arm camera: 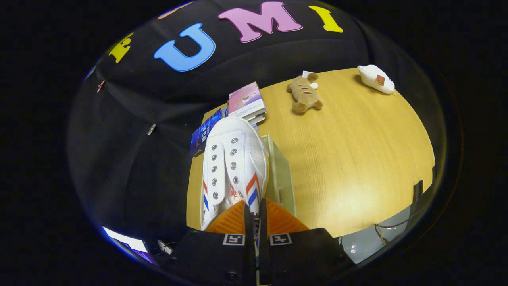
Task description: Open the storage box then place both shoes into the box .Put the left shoe in first, then the right shoe, with the right side of both shoes facing outward in a uniform manner.
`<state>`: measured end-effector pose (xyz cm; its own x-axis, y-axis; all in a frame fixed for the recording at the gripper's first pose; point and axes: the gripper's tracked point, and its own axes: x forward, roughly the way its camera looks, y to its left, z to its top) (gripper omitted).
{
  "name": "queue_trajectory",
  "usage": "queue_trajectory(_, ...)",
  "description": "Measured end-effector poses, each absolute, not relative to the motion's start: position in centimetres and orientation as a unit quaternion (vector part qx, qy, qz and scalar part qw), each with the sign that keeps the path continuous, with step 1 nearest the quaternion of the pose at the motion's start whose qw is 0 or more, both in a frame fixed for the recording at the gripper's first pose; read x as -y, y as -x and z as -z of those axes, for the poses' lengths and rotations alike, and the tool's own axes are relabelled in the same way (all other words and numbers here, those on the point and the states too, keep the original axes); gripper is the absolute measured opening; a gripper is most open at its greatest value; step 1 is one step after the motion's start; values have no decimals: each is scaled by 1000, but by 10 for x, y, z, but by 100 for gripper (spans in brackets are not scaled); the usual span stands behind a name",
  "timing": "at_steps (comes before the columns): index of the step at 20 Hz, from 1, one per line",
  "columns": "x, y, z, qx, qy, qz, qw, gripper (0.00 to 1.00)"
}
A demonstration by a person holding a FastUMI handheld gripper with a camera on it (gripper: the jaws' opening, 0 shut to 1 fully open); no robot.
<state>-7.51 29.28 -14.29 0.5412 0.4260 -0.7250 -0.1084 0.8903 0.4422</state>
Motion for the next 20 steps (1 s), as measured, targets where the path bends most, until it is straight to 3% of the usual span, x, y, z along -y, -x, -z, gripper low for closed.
queue_trajectory(8,-299,74,188,-478,-122,-117,862,8)
queue_trajectory(11,-305,75,191,-483,-123,-122,858,18)
queue_trajectory(12,-313,75,185,-479,-134,-134,857,24)
queue_trajectory(13,-325,74,175,-467,-153,-149,858,47)
queue_trajectory(18,-319,57,135,-421,-162,-163,878,97)
queue_trajectory(20,-310,52,121,-402,-160,-161,887,99)
